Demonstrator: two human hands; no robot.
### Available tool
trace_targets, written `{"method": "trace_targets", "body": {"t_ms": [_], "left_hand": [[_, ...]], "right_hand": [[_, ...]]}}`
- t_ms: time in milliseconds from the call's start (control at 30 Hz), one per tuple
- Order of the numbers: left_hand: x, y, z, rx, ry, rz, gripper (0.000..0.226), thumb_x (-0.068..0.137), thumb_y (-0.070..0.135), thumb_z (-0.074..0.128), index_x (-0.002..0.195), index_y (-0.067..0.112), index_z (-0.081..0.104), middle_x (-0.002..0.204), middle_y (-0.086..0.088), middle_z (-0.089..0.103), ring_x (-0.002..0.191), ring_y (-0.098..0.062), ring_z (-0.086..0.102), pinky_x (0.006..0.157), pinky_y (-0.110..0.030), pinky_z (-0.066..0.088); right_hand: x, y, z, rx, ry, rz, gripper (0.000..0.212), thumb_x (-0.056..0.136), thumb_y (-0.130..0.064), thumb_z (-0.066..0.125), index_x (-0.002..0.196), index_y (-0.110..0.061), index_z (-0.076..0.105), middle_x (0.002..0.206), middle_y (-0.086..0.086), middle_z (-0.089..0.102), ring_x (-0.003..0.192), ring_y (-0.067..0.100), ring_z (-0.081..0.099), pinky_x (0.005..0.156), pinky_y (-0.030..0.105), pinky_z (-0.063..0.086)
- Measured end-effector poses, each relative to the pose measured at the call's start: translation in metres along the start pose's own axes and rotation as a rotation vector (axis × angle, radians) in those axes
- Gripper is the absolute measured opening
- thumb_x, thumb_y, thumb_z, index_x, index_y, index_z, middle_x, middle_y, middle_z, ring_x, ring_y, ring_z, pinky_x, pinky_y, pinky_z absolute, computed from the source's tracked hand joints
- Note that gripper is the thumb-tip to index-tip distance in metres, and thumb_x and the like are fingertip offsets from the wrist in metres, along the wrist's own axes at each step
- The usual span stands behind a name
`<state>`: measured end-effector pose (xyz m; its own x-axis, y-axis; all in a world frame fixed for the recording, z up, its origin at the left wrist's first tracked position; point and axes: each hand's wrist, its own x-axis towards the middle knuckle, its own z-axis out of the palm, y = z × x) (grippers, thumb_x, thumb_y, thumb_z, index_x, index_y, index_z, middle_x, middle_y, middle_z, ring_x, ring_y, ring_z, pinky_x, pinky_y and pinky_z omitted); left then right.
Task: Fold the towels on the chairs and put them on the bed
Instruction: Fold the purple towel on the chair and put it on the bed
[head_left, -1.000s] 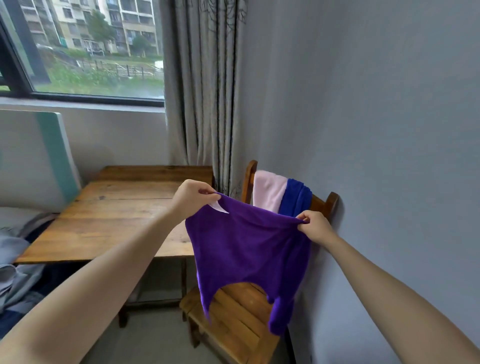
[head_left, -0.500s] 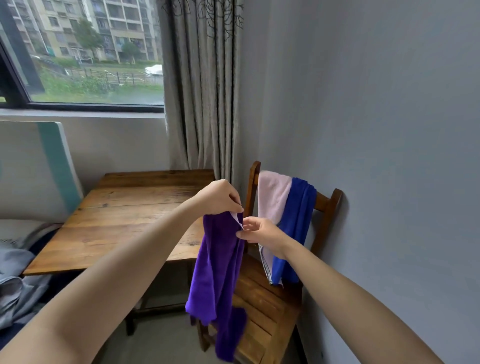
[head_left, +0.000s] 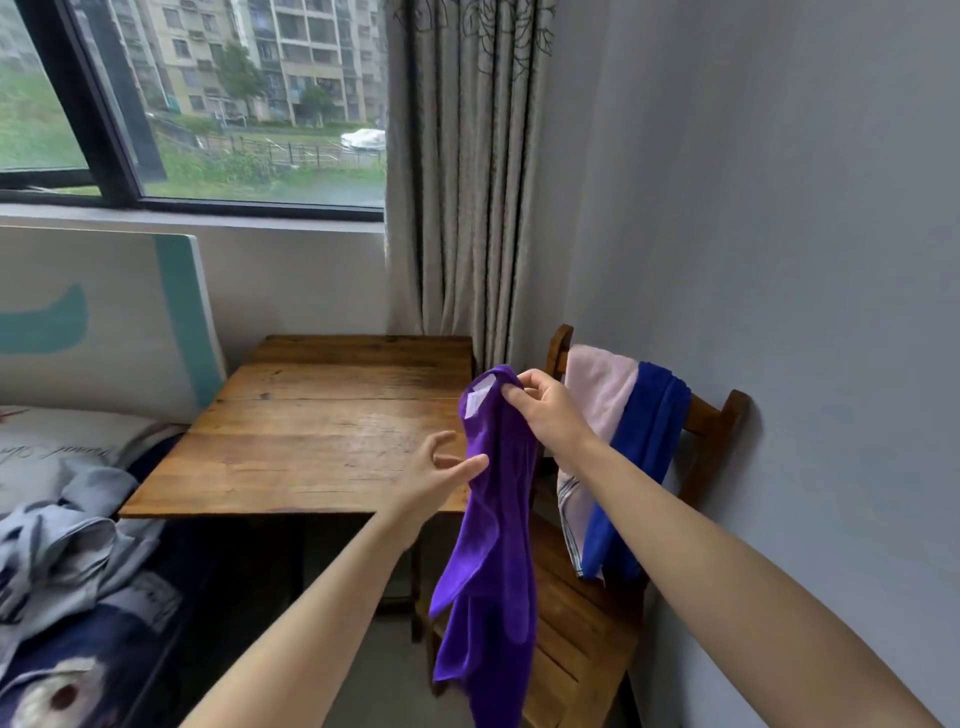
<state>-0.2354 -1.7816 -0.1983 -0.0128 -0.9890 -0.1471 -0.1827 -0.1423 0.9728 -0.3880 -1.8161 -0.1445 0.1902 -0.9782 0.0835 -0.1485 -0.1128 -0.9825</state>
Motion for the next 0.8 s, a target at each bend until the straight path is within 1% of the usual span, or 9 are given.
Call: {"method": "trace_targets", "body": {"t_ms": [100, 200, 300, 433, 500, 600, 700, 767, 800], "left_hand": [[-0.008, -0.01, 0.018, -0.234, -0.072, -0.057, 0.038, 0.084, 0.024, 0.064, 0.119, 0.013, 0.054, 0.098, -0.001, 0.065, 0.09, -0.013, 0.062, 0.069, -0.02, 0.047], [-0.011, -0.011, 0.036, -0.314, -0.008, -0.014, 0.011, 0.083, 0.011, 0.065, 0.09, 0.018, 0.06, 0.09, -0.002, 0.066, 0.089, -0.018, 0.062, 0.071, -0.023, 0.051], [-0.009, -0.015, 0.044, -0.298, 0.047, -0.061, 0.015, 0.087, 0.002, 0.056, 0.081, 0.016, 0.059, 0.082, -0.004, 0.063, 0.082, -0.02, 0.059, 0.068, -0.024, 0.048], [0.0, -0.014, 0.035, -0.349, 0.06, -0.076, 0.02, 0.091, 0.005, 0.048, 0.087, 0.019, 0.061, 0.092, -0.009, 0.066, 0.088, -0.023, 0.061, 0.081, -0.036, 0.049], [0.006, -0.001, 0.025, -0.285, 0.077, 0.04, 0.021, 0.091, 0.006, 0.051, 0.082, 0.022, 0.061, 0.085, -0.005, 0.064, 0.084, -0.02, 0.06, 0.076, -0.032, 0.049], [0.011, 0.017, 0.017, -0.084, 0.005, 0.19, 0.007, 0.086, 0.016, 0.063, 0.083, 0.023, 0.064, 0.08, 0.0, 0.067, 0.074, -0.015, 0.062, 0.065, -0.025, 0.051], [0.017, 0.007, 0.021, 0.033, -0.212, 0.135, 0.014, 0.081, 0.01, 0.069, 0.095, 0.011, 0.068, 0.084, -0.006, 0.071, 0.075, -0.019, 0.065, 0.064, -0.026, 0.054], [0.021, -0.014, 0.031, 0.199, -0.331, 0.091, 0.015, 0.079, 0.005, 0.069, 0.092, -0.002, 0.068, 0.082, -0.016, 0.068, 0.075, -0.021, 0.061, 0.069, -0.032, 0.05], [0.022, -0.025, 0.036, 0.282, -0.363, 0.068, 0.012, 0.079, 0.006, 0.068, 0.087, -0.003, 0.069, 0.077, -0.013, 0.066, 0.073, -0.019, 0.059, 0.069, -0.03, 0.047]], "right_hand": [[0.001, -0.007, 0.004, -0.092, -0.02, -0.072, 0.002, 0.095, -0.022, 0.05, 0.094, -0.021, 0.049, 0.086, -0.002, 0.06, 0.079, 0.01, 0.059, 0.065, 0.015, 0.048], [0.004, -0.012, 0.001, -0.144, 0.028, -0.128, 0.009, 0.093, -0.02, 0.054, 0.088, -0.024, 0.048, 0.084, -0.002, 0.06, 0.077, 0.01, 0.058, 0.065, 0.016, 0.048], [0.007, -0.022, -0.015, -0.087, 0.089, -0.086, 0.012, 0.087, -0.013, 0.063, 0.082, -0.02, 0.056, 0.079, -0.001, 0.061, 0.07, 0.007, 0.058, 0.063, 0.016, 0.048], [0.008, -0.029, -0.056, -0.108, 0.077, 0.059, 0.011, 0.084, -0.008, 0.066, 0.073, -0.013, 0.065, 0.067, 0.0, 0.064, 0.055, 0.004, 0.059, 0.055, 0.015, 0.051], [0.008, -0.028, -0.077, -0.064, 0.13, 0.103, 0.013, 0.085, -0.013, 0.065, 0.072, -0.014, 0.066, 0.062, -0.004, 0.068, 0.055, 0.006, 0.061, 0.056, 0.017, 0.052], [0.009, -0.027, -0.098, 0.142, 0.256, 0.09, 0.016, 0.088, -0.013, 0.06, 0.073, -0.014, 0.064, 0.055, -0.008, 0.068, 0.049, 0.003, 0.061, 0.055, 0.019, 0.051], [0.014, -0.029, -0.107, 0.321, 0.343, 0.03, 0.019, 0.091, -0.014, 0.057, 0.072, -0.015, 0.062, 0.055, -0.008, 0.067, 0.05, 0.004, 0.06, 0.056, 0.02, 0.051], [0.016, -0.032, -0.112, 0.389, 0.363, -0.014, 0.022, 0.092, -0.014, 0.054, 0.071, -0.015, 0.06, 0.055, -0.008, 0.067, 0.051, 0.004, 0.061, 0.056, 0.019, 0.052], [0.017, -0.031, -0.116, 0.406, 0.372, -0.023, 0.022, 0.093, -0.014, 0.053, 0.071, -0.015, 0.059, 0.055, -0.007, 0.066, 0.052, 0.004, 0.061, 0.055, 0.019, 0.052]]}}
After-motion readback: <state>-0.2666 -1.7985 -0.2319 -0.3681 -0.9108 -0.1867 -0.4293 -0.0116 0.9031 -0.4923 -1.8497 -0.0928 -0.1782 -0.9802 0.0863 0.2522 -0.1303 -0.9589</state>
